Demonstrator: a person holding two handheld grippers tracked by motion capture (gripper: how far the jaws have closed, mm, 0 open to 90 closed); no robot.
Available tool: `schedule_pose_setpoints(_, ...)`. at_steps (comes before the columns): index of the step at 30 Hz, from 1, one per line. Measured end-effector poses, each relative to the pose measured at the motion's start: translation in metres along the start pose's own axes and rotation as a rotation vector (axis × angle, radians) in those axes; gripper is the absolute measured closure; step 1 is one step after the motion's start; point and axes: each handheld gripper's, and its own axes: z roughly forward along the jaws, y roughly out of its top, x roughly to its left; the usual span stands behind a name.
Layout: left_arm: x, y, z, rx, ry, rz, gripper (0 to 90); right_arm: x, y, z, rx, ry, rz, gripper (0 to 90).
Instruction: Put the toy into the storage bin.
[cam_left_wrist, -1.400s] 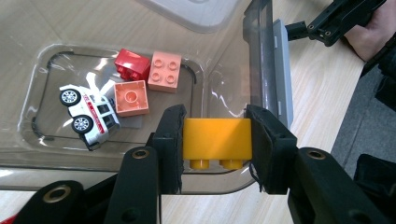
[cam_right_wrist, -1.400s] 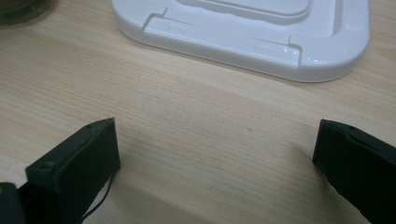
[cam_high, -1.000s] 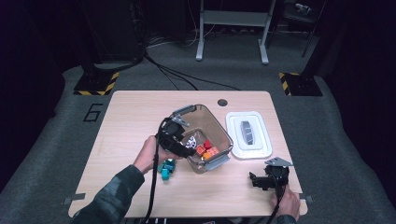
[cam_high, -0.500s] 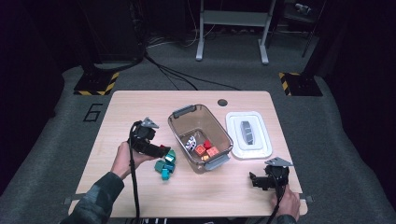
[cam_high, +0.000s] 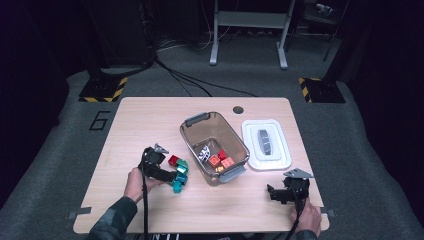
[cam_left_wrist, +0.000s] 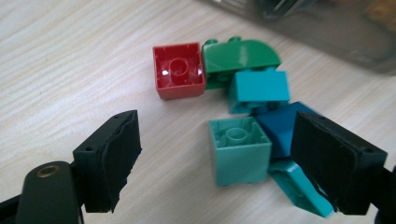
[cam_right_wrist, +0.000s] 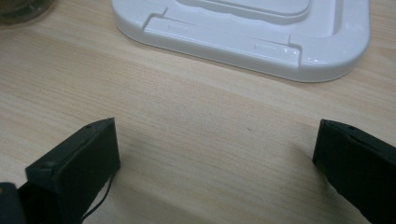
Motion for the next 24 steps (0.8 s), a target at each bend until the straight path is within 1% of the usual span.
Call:
schedule_pose_setpoints(2, 0.000, -0.001, 0.004, 0.017, 0.012, 0.004, 17.3, 0.000, 0.000, 0.000, -0.001, 0.000, 0.001, 0.0)
schedule_pose_setpoints(4, 0.001, -0.003, 0.007, 0.030, 0.039, 0.018, 18.0, 0.000, 0.000, 0.000, 0.000, 0.000, 0.000, 0.0)
schedule_pose_setpoints(8, 0.008, -0.005, 0.010, 0.045, 0.052, 0.004, 19.4, 0.000, 0.000, 0.000, -0.001, 0.000, 0.001, 0.0)
schedule_pose_setpoints(11, 0.015, -0.007, 0.012, 0.043, 0.043, -0.016, 23.6, 0.000, 0.000, 0.000, 0.000, 0.000, 0.000, 0.0)
schedule_pose_setpoints(12, 0.017, -0.008, 0.013, 0.037, 0.024, -0.022, 24.7, 0.000, 0.000, 0.000, -0.001, -0.001, 0.001, 0.0)
schedule_pose_setpoints(15, 0.017, -0.009, 0.012, 0.015, -0.012, -0.027, 40.4, 0.000, 0.000, 0.000, -0.001, 0.000, 0.001, 0.0)
schedule_pose_setpoints(18, 0.017, -0.008, 0.013, 0.017, -0.013, -0.014, 52.9, 0.000, 0.000, 0.000, -0.001, 0.000, 0.002, 0.0)
schedule_pose_setpoints(21, 0.018, -0.008, 0.015, 0.021, -0.016, -0.011, 57.2, 0.000, 0.000, 0.000, 0.000, 0.000, 0.001, 0.0)
schedule_pose_setpoints(24, 0.020, -0.009, 0.017, 0.009, -0.021, -0.018, 58.0, 0.000, 0.000, 0.000, -0.001, 0.000, -0.001, 0.0)
